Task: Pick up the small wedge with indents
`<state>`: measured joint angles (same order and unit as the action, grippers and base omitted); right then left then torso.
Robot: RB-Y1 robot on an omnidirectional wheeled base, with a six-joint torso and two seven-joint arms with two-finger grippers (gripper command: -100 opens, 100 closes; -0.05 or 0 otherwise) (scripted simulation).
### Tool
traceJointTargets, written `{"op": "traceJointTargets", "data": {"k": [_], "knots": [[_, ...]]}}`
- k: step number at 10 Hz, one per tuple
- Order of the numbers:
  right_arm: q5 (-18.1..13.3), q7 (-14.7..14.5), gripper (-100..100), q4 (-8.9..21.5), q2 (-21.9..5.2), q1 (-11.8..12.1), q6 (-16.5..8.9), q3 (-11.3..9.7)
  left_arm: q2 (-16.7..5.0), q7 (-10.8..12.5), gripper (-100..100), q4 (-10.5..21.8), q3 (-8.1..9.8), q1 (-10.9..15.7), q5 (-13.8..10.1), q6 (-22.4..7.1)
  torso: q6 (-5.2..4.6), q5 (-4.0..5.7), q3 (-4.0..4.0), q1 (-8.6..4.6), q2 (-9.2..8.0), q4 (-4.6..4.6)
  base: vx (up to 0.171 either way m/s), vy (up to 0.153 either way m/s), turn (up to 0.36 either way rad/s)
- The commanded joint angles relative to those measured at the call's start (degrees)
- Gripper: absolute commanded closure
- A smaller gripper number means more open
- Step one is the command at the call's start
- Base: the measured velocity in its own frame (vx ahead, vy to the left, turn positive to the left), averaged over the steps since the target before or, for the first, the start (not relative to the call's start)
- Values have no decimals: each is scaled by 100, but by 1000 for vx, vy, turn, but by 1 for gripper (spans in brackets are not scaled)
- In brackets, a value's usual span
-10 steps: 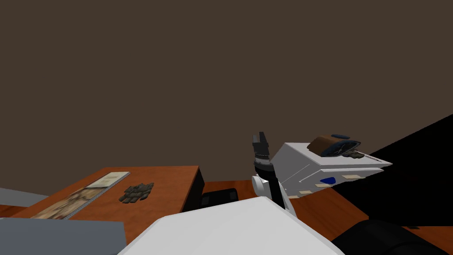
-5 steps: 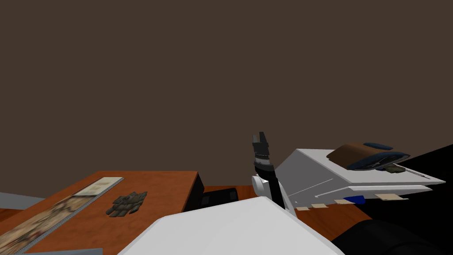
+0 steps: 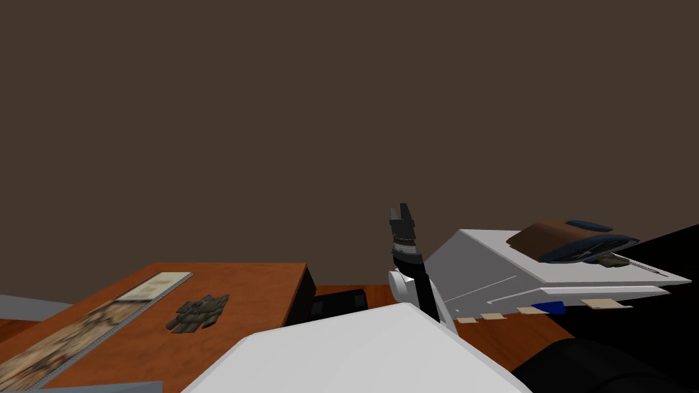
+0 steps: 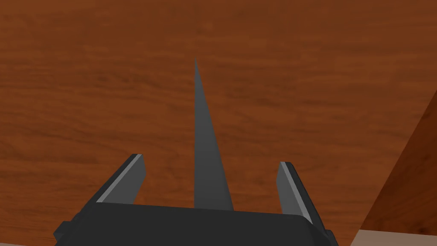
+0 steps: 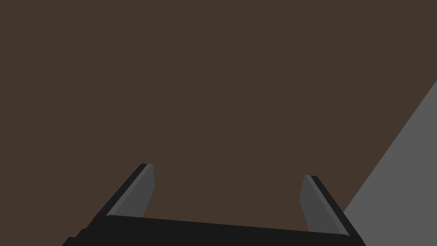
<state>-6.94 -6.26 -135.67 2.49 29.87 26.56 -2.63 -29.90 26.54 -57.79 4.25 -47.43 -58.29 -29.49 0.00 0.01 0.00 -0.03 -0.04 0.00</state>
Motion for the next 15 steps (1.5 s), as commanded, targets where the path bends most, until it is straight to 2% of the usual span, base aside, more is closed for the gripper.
{"op": "traceJointTargets", "data": {"k": [1, 5, 6, 7, 11, 12, 13, 14, 15], "knots": [[0, 0, 0, 0, 0, 0, 0, 0, 0, 0, 100, 0, 0, 0, 0, 0, 0, 0, 0, 0, 0, 0, 0, 0, 0], [0, 0, 0, 0, 0, 0, 0, 0, -1, 1, 100, -2, 0, -1, -1, -1, 0, 0, -1, -2, 2, 0, 0, 0, 0], [0, 0, 0, 0, 0, 0, 0, 0, -1, 1, 0, -2, 0, -1, -1, -1, 0, 0, -1, -2, 2, 0, 0, 0, 0], [0, 0, 0, 0, 0, 0, 0, 0, -98, 66, -100, -36, 3, -39, -135, -165, 0, 0, -1, -2, 2, 0, -35, -21, -121], [0, 0, 0, 0, 0, -1, 0, 0, -188, 175, -100, -47, -56, -90, -368, -521, -1, -1, 13, 6, -22, -5, -61, 9, -95], [0, 0, 0, 0, 0, -1, 0, 0, -170, 171, -100, -62, -48, -87, -314, -454, 0, -2, 13, 9, -23, -5, -28, 15, -14], [0, 0, 0, 0, 0, 0, 0, 0, -173, 181, 0, -64, -50, -91, -319, -475, 1, -2, 8, 5, -13, -4, -5, 3, 2], [0, 0, 0, 0, 0, 0, 0, 0, -23, 137, -100, 134, -53, 69, -175, -385, 1, -1, 3, 1, -4, -1, -1, 34, 45], [0, 0, 0, 0, 0, 0, 0, 0, 52, 116, -100, 233, -55, 148, -103, -341, 2, -3, 0, 10, 0, 0, 0, 58, 45]]}}
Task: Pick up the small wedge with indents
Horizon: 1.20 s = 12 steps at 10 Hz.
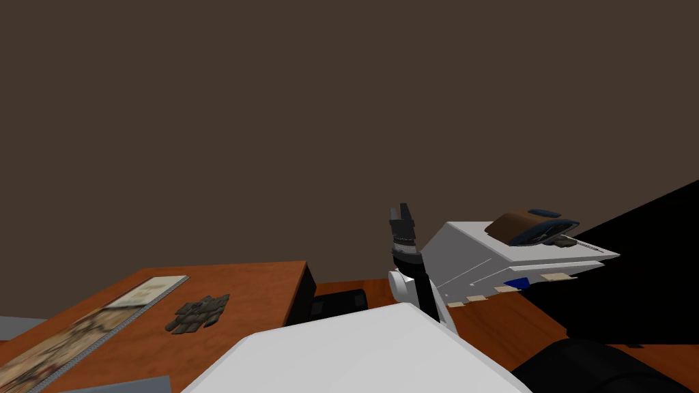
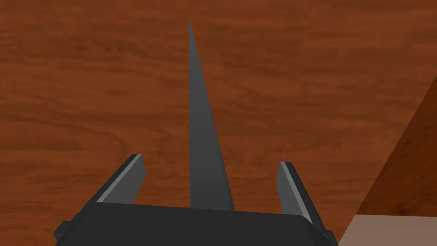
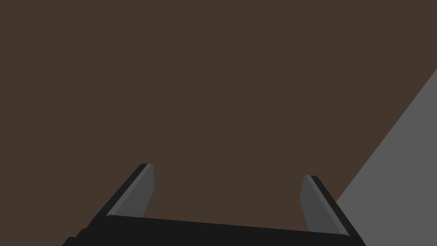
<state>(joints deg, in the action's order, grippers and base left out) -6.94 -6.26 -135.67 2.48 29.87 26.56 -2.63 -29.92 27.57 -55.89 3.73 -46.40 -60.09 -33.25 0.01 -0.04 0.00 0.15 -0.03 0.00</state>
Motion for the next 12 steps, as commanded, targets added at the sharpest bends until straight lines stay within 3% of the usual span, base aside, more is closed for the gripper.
{"op": "traceJointTargets", "data": {"k": [1, 2, 3, 7, 8, 9, 11, 12], "knots": [[0, 0, 0, 0, 0, 0, 0, 0, 166, -18, -100, 192, -6, 165, 185, 100, 0, 0, 0, 0, 0, 0, -14, 24, -30], [0, 0, 0, 0, 0, 0, 0, 0, 97, -18, -100, 111, -1, 91, 103, 57, -1, 1, 2, -9, -3, -1, -5, 3, -16], [0, 0, 0, 0, 0, 0, 0, 0, 108, -22, 100, 122, -2, 101, 114, 69, 0, 4, 1, -17, -2, 0, 0, 0, 0], [0, 0, 0, 0, 1, 0, 0, -1, 106, -18, 100, 122, 1, 99, 112, 69, -1, 4, 0, -20, -1, 0, 0, 0, 0], [0, 0, 0, 0, 1, 0, 0, -1, 106, -19, 0, 122, 0, 99, 112, 69, -1, 4, 0, -20, 0, 0, 0, 0, 0], [0, 0, 0, 0, 1, 0, 0, -1, -20, 35, 100, -56, -1, -34, 5, -9, -1, 4, 0, -20, 0, 0, 5, -9, 13], [0, 0, 0, 0, 1, 0, 0, -1, -170, 77, 100, -254, 3, -193, -138, -97, 1, 9, -2, -31, 3, 2, 9, -37, -29], [0, 0, 0, 0, 1, 0, 0, -1, -118, 27, 100, -178, 4, -157, -114, -48, -1, 8, -3, -38, 4, 1, 4, -20, -5]]}}
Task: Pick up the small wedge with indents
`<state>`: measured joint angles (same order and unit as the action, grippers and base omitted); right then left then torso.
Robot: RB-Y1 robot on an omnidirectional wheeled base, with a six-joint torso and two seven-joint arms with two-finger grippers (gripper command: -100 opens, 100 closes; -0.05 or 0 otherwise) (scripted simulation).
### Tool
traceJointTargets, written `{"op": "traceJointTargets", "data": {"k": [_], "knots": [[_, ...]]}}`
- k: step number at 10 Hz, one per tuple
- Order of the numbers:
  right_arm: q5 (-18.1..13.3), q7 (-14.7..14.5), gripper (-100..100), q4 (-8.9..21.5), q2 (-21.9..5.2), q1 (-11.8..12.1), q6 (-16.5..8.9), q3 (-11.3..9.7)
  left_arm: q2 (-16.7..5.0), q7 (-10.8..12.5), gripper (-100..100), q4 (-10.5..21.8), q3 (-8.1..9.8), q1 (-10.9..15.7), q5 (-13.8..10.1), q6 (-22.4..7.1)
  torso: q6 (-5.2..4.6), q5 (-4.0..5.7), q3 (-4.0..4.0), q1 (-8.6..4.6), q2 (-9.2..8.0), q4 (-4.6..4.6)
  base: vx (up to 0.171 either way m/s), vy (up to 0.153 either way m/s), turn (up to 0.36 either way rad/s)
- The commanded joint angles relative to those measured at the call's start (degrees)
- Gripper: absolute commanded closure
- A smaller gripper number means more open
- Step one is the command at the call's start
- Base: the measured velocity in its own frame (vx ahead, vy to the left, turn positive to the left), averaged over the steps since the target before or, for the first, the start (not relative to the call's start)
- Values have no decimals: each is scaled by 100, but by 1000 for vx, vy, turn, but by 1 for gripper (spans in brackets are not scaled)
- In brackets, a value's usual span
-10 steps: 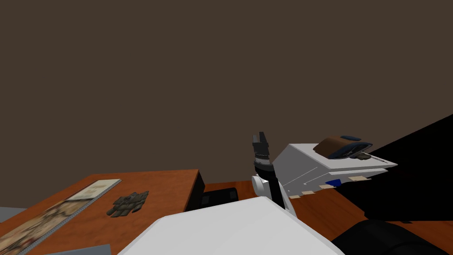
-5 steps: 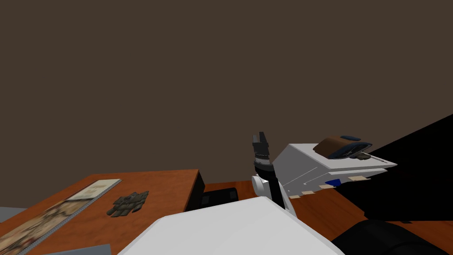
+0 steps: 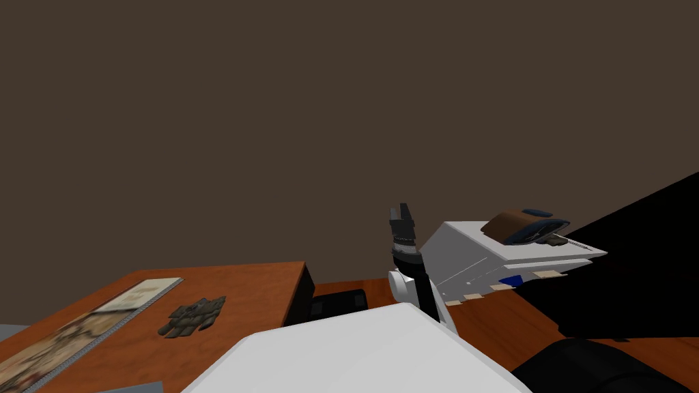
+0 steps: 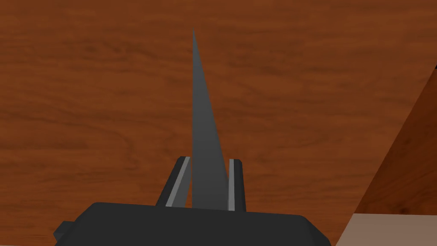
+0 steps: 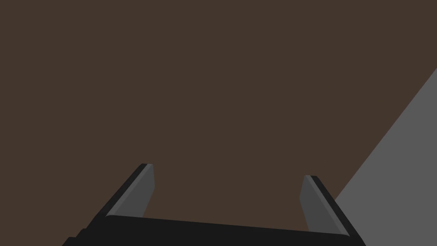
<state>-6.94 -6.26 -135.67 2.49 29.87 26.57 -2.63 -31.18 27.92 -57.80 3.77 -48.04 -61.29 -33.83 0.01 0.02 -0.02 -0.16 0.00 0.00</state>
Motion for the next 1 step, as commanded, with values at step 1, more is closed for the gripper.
{"op": "traceJointTargets", "data": {"k": [1], "knots": [[0, 0, 0, 0, 0, 0, 0, 0, 0, 0, 0, 0, 0, 0, 0, 0, 0, 0, 0, 0, 0, 0, 0, 0, 0]]}}
